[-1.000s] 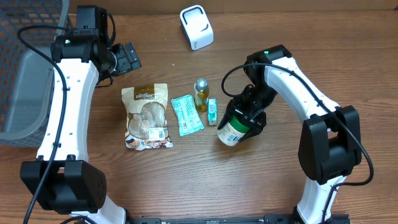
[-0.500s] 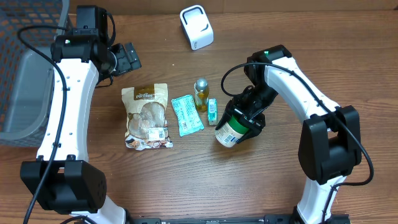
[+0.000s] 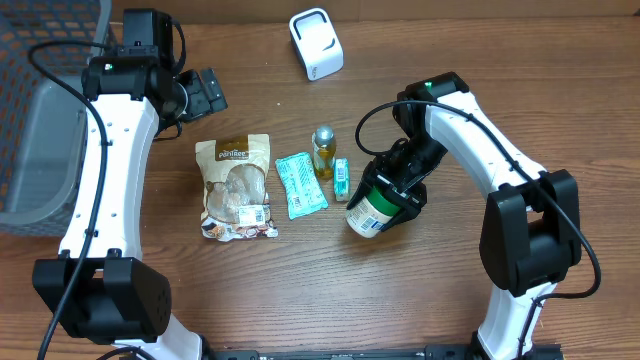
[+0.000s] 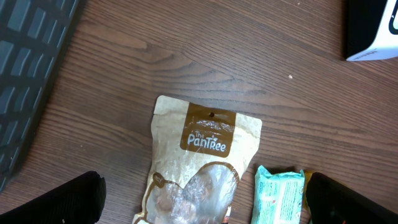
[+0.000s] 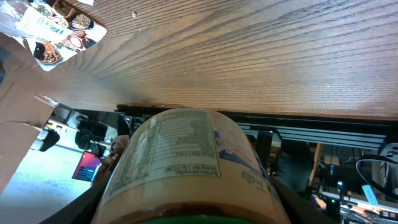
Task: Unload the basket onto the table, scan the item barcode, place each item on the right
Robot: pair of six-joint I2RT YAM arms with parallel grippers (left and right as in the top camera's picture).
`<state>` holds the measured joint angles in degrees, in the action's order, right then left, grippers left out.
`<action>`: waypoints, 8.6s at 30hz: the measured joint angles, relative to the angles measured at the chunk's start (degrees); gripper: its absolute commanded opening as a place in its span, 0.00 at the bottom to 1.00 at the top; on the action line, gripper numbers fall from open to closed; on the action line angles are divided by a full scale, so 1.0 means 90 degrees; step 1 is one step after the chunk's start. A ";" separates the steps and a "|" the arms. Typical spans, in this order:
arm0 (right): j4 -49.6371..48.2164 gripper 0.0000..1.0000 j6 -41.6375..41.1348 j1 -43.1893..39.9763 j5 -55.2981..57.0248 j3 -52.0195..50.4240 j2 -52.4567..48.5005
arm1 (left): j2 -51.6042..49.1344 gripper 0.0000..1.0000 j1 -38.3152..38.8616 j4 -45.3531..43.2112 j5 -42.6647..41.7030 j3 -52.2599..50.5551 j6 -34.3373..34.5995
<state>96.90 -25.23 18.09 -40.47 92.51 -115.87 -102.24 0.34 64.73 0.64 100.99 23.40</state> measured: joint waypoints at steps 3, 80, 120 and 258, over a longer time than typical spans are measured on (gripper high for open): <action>0.0002 0.04 -0.0002 0.0000 -0.0005 0.0000 0.0000 | 0.0000 1.00 0.0000 0.0000 0.0002 0.0000 0.0000; 0.0005 0.04 -0.1025 0.0080 -0.1149 0.0000 0.0000 | 0.0000 1.00 0.0000 0.0000 0.0000 0.0000 0.0000; -0.2300 0.04 0.0177 -0.0323 0.3665 0.1467 -0.0012 | 0.0000 1.00 0.0000 0.0000 0.0000 0.0000 0.0000; -0.2805 0.73 0.0311 -0.2458 0.4447 -0.0736 -0.0039 | 0.0000 1.00 0.0000 0.0000 0.0000 0.0000 0.0000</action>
<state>71.66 -22.44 -4.03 -0.45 85.89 -116.22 -102.24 0.34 64.73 0.64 100.99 23.40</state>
